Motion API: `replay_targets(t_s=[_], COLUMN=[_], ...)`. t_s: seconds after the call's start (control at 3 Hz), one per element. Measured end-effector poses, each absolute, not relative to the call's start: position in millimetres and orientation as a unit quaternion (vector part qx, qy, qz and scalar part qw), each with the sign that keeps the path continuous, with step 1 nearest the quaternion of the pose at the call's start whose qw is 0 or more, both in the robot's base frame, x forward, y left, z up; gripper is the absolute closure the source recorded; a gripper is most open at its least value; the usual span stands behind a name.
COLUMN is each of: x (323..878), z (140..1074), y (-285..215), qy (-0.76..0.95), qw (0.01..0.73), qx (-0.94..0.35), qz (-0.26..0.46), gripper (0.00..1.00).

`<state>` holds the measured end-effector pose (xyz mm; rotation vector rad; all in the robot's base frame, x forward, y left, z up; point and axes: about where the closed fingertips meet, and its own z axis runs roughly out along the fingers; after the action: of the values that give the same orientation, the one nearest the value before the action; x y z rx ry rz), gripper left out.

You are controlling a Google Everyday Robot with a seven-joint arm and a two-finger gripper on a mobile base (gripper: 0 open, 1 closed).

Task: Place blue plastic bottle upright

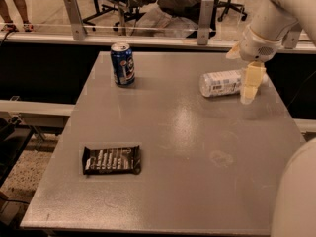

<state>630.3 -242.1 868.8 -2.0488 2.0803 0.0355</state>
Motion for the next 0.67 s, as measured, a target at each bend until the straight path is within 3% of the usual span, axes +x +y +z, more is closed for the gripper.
replay_targets(t_s=[0.33,0.67], x=[635.2,640.7], z=[850.9,843.9], y=[-241.0,-240.1], qy=[0.697,0.684], qw=[0.095,0.082], qx=[-0.710,-0.725], qz=[0.016,0.011], gripper=[0.00,0.17])
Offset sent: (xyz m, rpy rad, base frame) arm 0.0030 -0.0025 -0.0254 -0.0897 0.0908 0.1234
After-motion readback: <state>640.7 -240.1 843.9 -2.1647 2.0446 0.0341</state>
